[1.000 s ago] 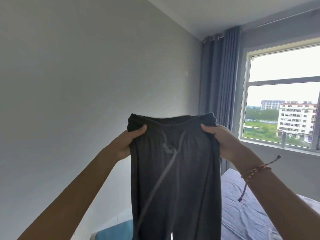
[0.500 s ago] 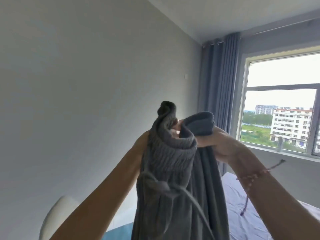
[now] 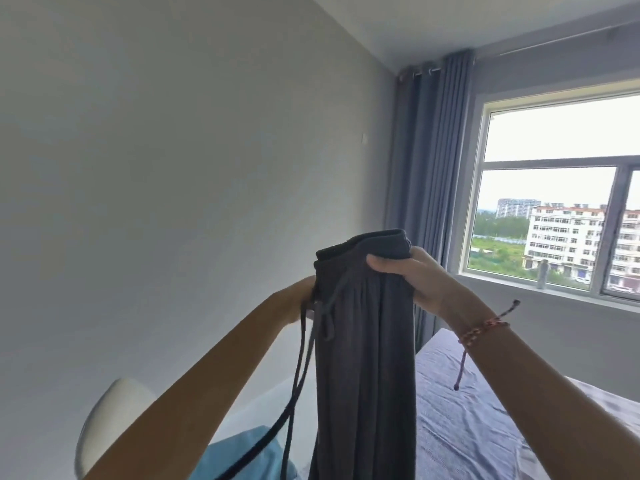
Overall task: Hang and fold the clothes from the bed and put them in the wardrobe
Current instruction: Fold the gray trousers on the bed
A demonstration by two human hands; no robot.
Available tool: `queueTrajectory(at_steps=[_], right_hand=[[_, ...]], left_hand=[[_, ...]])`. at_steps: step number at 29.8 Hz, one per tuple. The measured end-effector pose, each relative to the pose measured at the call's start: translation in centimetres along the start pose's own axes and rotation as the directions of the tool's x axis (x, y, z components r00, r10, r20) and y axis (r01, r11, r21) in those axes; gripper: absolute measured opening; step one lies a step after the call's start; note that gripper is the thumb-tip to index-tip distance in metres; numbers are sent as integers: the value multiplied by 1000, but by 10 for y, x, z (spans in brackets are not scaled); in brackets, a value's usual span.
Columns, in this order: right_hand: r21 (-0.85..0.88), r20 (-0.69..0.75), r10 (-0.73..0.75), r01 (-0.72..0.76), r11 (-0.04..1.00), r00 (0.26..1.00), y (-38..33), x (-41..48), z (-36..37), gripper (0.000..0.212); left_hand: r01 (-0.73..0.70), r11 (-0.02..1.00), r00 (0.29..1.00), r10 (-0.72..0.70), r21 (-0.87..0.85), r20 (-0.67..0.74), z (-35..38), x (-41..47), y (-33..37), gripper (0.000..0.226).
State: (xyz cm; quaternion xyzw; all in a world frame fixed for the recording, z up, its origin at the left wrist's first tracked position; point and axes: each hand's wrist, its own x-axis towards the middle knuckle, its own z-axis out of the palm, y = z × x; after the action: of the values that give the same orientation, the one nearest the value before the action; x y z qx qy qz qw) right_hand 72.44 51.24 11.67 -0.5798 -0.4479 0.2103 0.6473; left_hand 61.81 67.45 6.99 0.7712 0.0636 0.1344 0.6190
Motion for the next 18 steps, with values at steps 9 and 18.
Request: queueTrajectory(at_steps=[9, 18], right_hand=[[-213, -256, -132, 78, 974, 958, -5, 5, -31, 8], [-180, -366, -289, 237, 955, 885, -32, -4, -67, 10]], left_hand=[[-60, 978, 990, 84, 199, -114, 33, 17, -33, 41], [-278, 961, 913, 261, -9, -315, 25, 40, 8, 10]])
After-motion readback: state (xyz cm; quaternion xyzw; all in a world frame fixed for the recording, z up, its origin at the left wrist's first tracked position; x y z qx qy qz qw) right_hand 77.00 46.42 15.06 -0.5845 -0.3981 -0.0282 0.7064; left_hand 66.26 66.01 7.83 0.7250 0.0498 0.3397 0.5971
